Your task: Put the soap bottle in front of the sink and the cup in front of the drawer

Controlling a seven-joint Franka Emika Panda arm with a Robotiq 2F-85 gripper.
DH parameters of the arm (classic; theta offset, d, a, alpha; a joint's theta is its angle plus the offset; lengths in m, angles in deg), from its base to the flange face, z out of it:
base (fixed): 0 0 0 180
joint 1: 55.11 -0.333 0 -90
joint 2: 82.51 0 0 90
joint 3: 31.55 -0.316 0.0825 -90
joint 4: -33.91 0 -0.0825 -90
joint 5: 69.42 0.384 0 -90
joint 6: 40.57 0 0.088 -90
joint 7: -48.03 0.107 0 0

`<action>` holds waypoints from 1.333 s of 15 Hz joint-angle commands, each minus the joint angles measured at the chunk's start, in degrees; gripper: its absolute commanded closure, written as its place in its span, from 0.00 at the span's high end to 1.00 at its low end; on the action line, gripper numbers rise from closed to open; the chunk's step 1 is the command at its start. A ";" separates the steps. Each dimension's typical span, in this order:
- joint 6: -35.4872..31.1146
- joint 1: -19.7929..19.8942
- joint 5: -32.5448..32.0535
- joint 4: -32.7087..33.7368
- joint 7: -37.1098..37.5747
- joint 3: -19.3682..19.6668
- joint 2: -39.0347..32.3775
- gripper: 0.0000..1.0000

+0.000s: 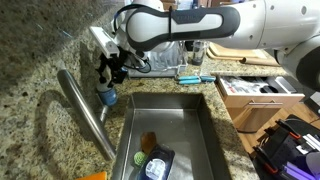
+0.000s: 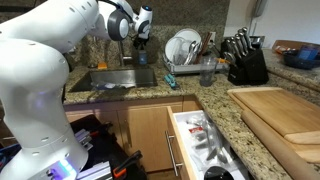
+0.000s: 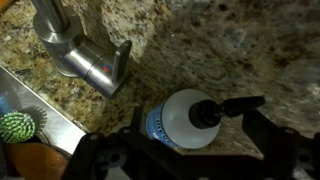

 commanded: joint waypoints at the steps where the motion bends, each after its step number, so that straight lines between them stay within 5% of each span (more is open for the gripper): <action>1: -0.08 -0.05 -0.01 0.00 0.00 0.00 -0.06 1.00; 7: 1.73 0.88 1.82 0.68 -1.99 -2.39 -0.98 1.00; 14: 0.30 -0.10 0.18 -0.04 -0.04 -0.65 -0.21 1.00; 20: -1.34 -1.57 -0.32 -0.74 13.14 3.07 -0.39 1.00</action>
